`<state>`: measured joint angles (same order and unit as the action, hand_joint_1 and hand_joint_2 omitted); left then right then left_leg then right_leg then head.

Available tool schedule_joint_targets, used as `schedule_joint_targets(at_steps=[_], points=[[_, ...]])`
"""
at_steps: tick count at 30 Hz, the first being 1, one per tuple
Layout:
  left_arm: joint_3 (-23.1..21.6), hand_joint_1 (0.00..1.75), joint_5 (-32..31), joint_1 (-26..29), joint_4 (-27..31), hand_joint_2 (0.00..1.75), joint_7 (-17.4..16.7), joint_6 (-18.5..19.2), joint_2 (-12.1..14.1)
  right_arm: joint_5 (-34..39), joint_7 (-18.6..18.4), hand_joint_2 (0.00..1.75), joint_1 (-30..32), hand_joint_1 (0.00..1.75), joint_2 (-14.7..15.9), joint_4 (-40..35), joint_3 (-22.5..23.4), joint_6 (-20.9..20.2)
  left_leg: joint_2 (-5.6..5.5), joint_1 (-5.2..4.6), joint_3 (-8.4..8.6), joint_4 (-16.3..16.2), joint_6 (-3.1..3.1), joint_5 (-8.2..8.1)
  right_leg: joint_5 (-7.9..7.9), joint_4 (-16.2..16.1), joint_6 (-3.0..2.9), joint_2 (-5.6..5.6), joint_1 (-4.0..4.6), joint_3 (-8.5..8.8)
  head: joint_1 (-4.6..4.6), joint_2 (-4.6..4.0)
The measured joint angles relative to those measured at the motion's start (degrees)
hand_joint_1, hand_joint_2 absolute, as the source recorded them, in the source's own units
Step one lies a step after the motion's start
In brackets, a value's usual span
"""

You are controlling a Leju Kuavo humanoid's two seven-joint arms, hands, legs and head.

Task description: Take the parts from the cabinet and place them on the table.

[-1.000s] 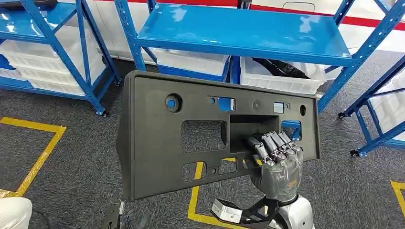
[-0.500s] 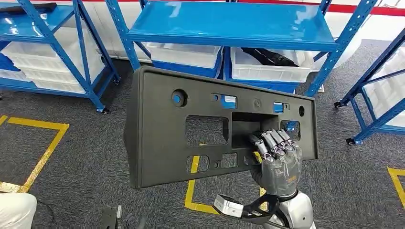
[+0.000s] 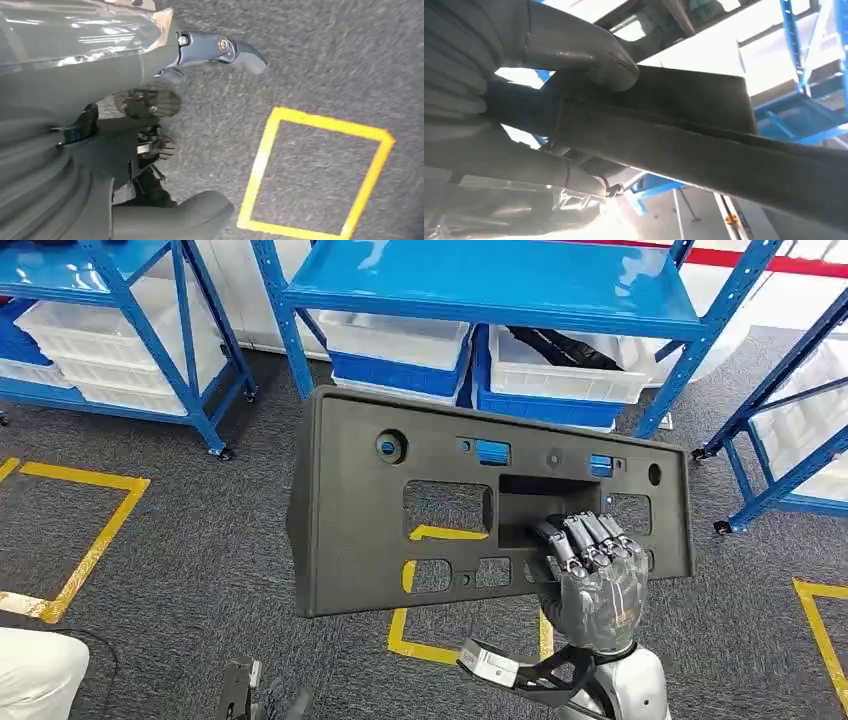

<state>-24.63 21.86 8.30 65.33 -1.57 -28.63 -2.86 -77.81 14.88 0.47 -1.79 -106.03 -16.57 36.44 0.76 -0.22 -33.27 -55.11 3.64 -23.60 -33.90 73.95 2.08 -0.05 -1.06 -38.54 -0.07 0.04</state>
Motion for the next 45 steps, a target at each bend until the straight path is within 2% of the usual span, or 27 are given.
schedule_joint_targets(at_steps=[1,3,4,5,9,11,13,14,16,18,19,20,21,24,25,28,30,31,33,34,35,36,39,40,42,44,45], points=[[-0.2,0.00,-0.2,-0.4,-0.3,1.75,0.0,0.3,0.0,0.0,0.0,1.75,0.3,1.75,0.1,-0.1,0.2,0.0,0.04,0.16,-0.96,-0.1,-0.32,0.64,1.64,-0.9,1.13,0.00,-0.36,1.36,-0.04,0.00],[-0.6,0.00,-0.3,-1.3,-1.0,1.75,0.0,0.9,0.0,-0.1,-0.1,1.75,0.7,1.75,0.2,-0.5,0.7,0.0,0.06,0.73,-3.06,-1.1,-1.16,1.62,5.25,-8.2,2.97,-0.04,-1.02,6.84,0.00,0.00],[-0.7,0.00,-0.4,-1.8,-1.3,1.75,0.0,1.0,0.0,-0.2,-0.1,1.75,0.7,1.75,0.3,-0.8,0.9,0.0,0.06,0.66,-3.84,-1.9,-1.66,1.93,4.45,-13.8,3.14,0.00,-1.36,10.41,0.07,0.00],[-0.7,0.00,-0.5,-2.1,-1.5,1.75,0.0,1.0,0.0,-0.3,-0.2,1.75,0.7,1.75,0.3,-0.9,0.9,0.0,-0.02,0.54,-4.71,-2.5,-2.14,2.25,2.33,-17.8,2.44,0.18,-0.41,13.10,0.35,0.00],[-0.9,0.00,-0.8,-2.5,-2.2,1.75,0.0,1.2,-0.1,-0.4,-0.4,1.75,1.3,1.75,0.5,-1.4,1.2,0.0,0.00,0.81,-4.73,-2.6,-3.07,3.80,3.40,-16.7,0.10,0.19,-0.67,10.94,-0.31,0.00],[-0.9,0.00,-0.9,-2.5,-2.5,1.75,0.0,1.4,0.0,-0.3,-0.4,1.75,1.3,1.75,0.5,-1.4,1.3,0.0,-0.31,1.17,-6.14,-5.9,-3.57,-2.36,4.67,-16.6,-1.81,-0.03,-0.67,9.77,-0.35,0.00],[-1.0,0.00,-0.9,-2.9,-2.9,1.75,0.0,1.6,0.0,0.0,0.2,1.75,1.3,1.75,0.5,-1.5,1.6,0.0,-0.39,1.23,-8.38,-14.0,-4.01,-8.98,5.95,-16.6,-2.35,-0.14,-0.43,8.68,-0.44,0.00],[-1.0,0.00,-0.9,-3.2,-3.3,1.75,0.0,1.7,0.0,0.2,0.7,1.75,1.3,1.75,0.5,-1.5,1.8,0.0,-0.40,1.28,-9.22,-18.3,-4.15,-10.67,6.77,-16.5,-2.35,-0.18,-0.26,7.55,-0.50,0.00],[-1.0,0.00,-0.9,-3.5,-3.8,1.75,0.1,1.7,-0.1,0.1,1.2,1.75,1.3,1.75,0.4,-1.5,2.1,0.0,-0.40,1.33,-8.01,-20.5,-3.99,-8.64,8.00,-16.4,-2.20,-0.16,-0.07,5.85,-0.46,0.00],[-1.0,0.00,-0.9,-3.9,-4.1,1.75,0.5,1.7,-0.3,0.4,1.2,1.75,1.2,1.75,0.2,-1.4,2.2,0.0,-1.07,1.32,-2.21,-13.8,-3.20,-4.87,8.95,-16.3,-1.80,0.76,0.06,4.38,-0.50,0.00],[-0.9,0.00,-0.9,-4.0,-4.2,1.75,0.8,1.6,-0.3,1.0,1.2,1.75,1.1,1.75,0.1,-1.2,2.2,0.0,-2.54,1.25,1.55,-8.9,-2.56,-4.52,9.48,-16.3,-1.65,0.91,0.08,4.00,-0.52,0.00],[-0.7,0.00,-0.9,-4.0,-4.2,1.75,1.0,1.5,-0.2,2.1,1.4,1.75,1.0,1.75,0.0,-1.1,2.2,0.0,-4.51,1.09,5.17,-4.1,-1.89,-6.50,9.89,-16.3,-1.37,1.07,0.26,3.60,-0.50,0.00],[-0.5,0.00,-0.9,-4.1,-4.2,1.75,1.2,1.4,-0.3,3.0,1.7,1.75,0.7,1.75,-0.1,-0.9,2.2,0.0,-4.41,1.16,6.39,-1.6,-2.16,-7.01,10.30,-16.3,-0.95,1.26,0.28,3.47,-0.39,0.00],[-0.3,0.00,-0.9,-3.9,-4.3,1.75,1.4,1.0,-0.3,4.3,2.6,1.75,0.5,1.75,-0.5,-0.5,2.3,0.0,-2.83,0.33,5.98,-1.1,-1.45,-6.35,11.92,-17.1,0.61,2.57,0.26,3.02,-0.48,0.00],[-0.2,0.00,-0.9,-4.0,-4.3,1.75,1.4,0.9,-0.5,4.4,2.7,1.75,0.5,1.75,-0.5,-0.4,2.4,0.0,-1.91,1.02,5.90,-0.3,-1.07,-5.29,11.72,-16.2,0.62,2.20,0.19,2.59,-0.41,0.00],[-0.1,0.00,-0.8,-3.8,-4.4,1.75,1.5,0.9,-0.6,4.5,2.8,1.75,0.5,1.75,-0.7,0.0,2.5,0.0,-0.27,0.68,4.05,-0.1,-0.23,-3.85,4.98,-5.6,-0.52,0.99,0.25,-2.67,0.22,0.00],[-0.1,0.00,-0.8,-3.5,-4.5,1.75,1.5,0.8,-0.6,4.5,3.1,1.75,0.7,1.75,-0.7,0.3,2.5,0.0,1.16,0.62,2.93,-0.2,-0.40,-3.08,2.13,1.8,0.07,0.87,0.12,-4.66,0.33,0.00],[0.0,0.00,-0.8,-3.3,-4.5,1.75,1.5,0.5,-0.6,4.5,3.2,1.75,0.7,1.75,-0.7,0.5,2.5,0.0,1.75,0.62,2.59,-0.3,-0.55,-2.88,2.26,1.1,0.49,0.69,-0.02,-3.50,0.26,0.00],[0.1,0.00,-0.8,-3.2,-4.5,1.75,1.6,0.3,-0.6,4.5,3.2,1.75,0.6,1.75,-1.0,0.9,2.5,0.0,2.93,0.71,2.07,-0.6,-0.87,-2.56,4.76,-8.3,1.74,-0.37,-0.33,3.40,0.33,0.00],[0.2,0.00,-0.8,-3.1,-4.5,1.75,1.7,0.1,-0.6,4.2,3.1,1.75,0.4,1.75,-1.2,1.0,2.5,0.0,3.40,0.73,1.94,-1.0,-0.97,-2.57,6.00,-13.7,2.09,-1.55,-0.49,6.94,0.37,0.00],[0.3,0.00,-0.9,-3.1,-4.5,1.75,1.8,-0.2,-0.6,4.0,3.0,1.75,0.2,1.75,-1.4,1.2,2.5,0.0,3.90,0.36,1.76,-1.5,-1.32,-2.68,5.37,-17.5,1.58,-4.11,-0.44,8.57,0.39,0.00],[0.4,0.00,-1.0,-3.1,-4.4,1.75,1.9,-0.3,-0.6,3.7,2.7,1.75,0.2,1.75,-1.7,1.3,2.5,0.0,4.24,0.09,1.49,-1.7,-1.75,-2.76,5.97,-17.3,0.88,-3.50,0.26,8.81,0.31,0.00],[0.5,0.00,-2.0,-3.1,-4.0,1.75,2.1,-1.0,-0.7,2.8,1.4,1.75,0.1,1.75,-2.0,1.3,2.5,0.0,5.32,0.33,1.54,-1.7,-2.62,-2.29,6.54,-17.1,-0.29,-1.89,0.23,7.57,0.20,0.00],[0.5,0.00,-2.6,-3.1,-3.7,1.75,2.1,-1.5,-0.7,2.4,1.0,1.75,0.1,1.75,-2.1,1.3,2.5,0.0,4.71,0.68,1.24,-2.0,-3.10,-2.68,6.90,-17.2,-0.92,-1.40,-0.73,8.20,0.20,0.00],[0.7,0.00,-4.4,-3.1,-3.1,1.75,2.2,-2.6,-0.7,1.8,-0.5,1.75,0.0,1.75,-2.5,1.4,2.2,0.0,0.50,0.88,-0.75,-7.0,-3.70,-7.08,7.54,-17.2,-1.93,-0.72,-0.66,7.59,0.04,0.00],[0.8,0.00,-5.5,-2.9,-2.9,1.75,2.1,-3.2,-0.7,1.4,-1.2,1.75,-0.1,1.75,-2.6,1.4,2.0,0.0,-0.67,0.88,-4.91,-16.8,-3.97,-11.90,8.01,-17.2,-2.40,0.32,-0.47,6.92,0.02,0.00],[0.9,0.00,-6.6,-2.8,-2.7,1.75,2.0,-4.0,-0.7,1.1,-1.9,1.75,0.0,1.75,-2.6,1.5,2.0,0.0,-0.69,0.89,-6.24,-20.1,-3.96,-12.69,8.20,-17.2,-2.46,0.96,-0.38,6.68,0.04,0.00]])
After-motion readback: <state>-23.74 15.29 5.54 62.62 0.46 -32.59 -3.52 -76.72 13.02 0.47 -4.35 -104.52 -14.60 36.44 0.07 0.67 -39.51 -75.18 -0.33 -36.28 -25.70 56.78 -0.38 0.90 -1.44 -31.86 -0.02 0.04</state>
